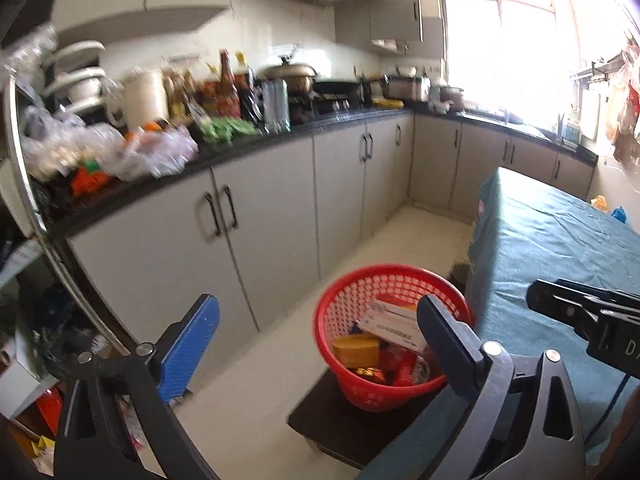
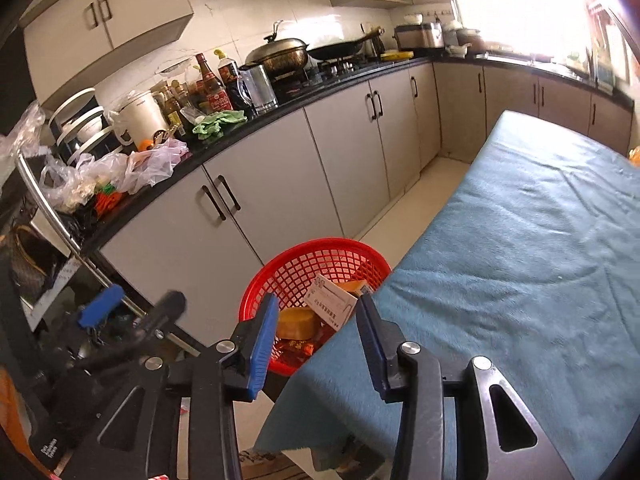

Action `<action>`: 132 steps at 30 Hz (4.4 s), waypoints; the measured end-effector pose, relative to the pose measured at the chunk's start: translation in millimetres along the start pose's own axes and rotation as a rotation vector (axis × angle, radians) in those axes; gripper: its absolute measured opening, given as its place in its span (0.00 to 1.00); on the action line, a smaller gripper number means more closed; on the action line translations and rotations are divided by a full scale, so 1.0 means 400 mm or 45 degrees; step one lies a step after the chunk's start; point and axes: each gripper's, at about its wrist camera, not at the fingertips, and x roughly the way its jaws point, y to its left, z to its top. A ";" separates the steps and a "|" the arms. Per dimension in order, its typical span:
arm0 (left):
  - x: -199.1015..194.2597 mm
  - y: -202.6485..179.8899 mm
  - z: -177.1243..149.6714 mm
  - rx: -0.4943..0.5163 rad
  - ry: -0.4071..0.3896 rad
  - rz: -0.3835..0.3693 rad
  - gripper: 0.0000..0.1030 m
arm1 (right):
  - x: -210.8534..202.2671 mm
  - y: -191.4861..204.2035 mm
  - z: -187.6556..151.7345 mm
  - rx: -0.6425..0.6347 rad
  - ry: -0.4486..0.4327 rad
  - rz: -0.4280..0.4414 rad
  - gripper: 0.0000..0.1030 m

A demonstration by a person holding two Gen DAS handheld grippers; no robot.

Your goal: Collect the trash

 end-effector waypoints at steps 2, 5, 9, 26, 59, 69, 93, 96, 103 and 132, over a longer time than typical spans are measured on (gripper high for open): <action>-0.031 0.005 -0.005 0.012 -0.052 0.027 0.96 | -0.024 0.011 -0.013 -0.014 -0.023 -0.023 0.47; -0.070 0.010 -0.016 0.030 -0.103 0.030 0.97 | -0.055 0.026 -0.029 -0.021 -0.048 -0.053 0.48; -0.116 0.014 -0.033 0.048 -0.160 0.031 0.98 | -0.092 0.052 -0.053 -0.037 -0.078 -0.098 0.49; -0.185 0.077 -0.110 0.041 -0.169 0.107 1.00 | -0.171 0.174 -0.144 -0.135 -0.150 -0.200 0.58; -0.157 0.137 -0.168 -0.033 -0.024 -0.124 1.00 | -0.202 0.281 -0.248 -0.281 -0.181 -0.272 0.64; -0.172 0.142 -0.167 -0.043 -0.011 -0.168 1.00 | -0.203 0.284 -0.255 -0.286 -0.179 -0.266 0.65; -0.144 0.190 -0.170 -0.067 0.026 -0.089 1.00 | -0.202 0.295 -0.267 -0.303 -0.180 -0.261 0.66; -0.138 0.187 -0.172 -0.060 0.035 -0.086 1.00 | -0.199 0.296 -0.266 -0.302 -0.176 -0.261 0.66; -0.131 0.183 -0.179 -0.045 0.044 -0.087 1.00 | -0.195 0.294 -0.269 -0.294 -0.169 -0.263 0.66; -0.113 0.162 -0.193 -0.015 0.071 -0.090 1.00 | -0.186 0.286 -0.275 -0.282 -0.162 -0.267 0.66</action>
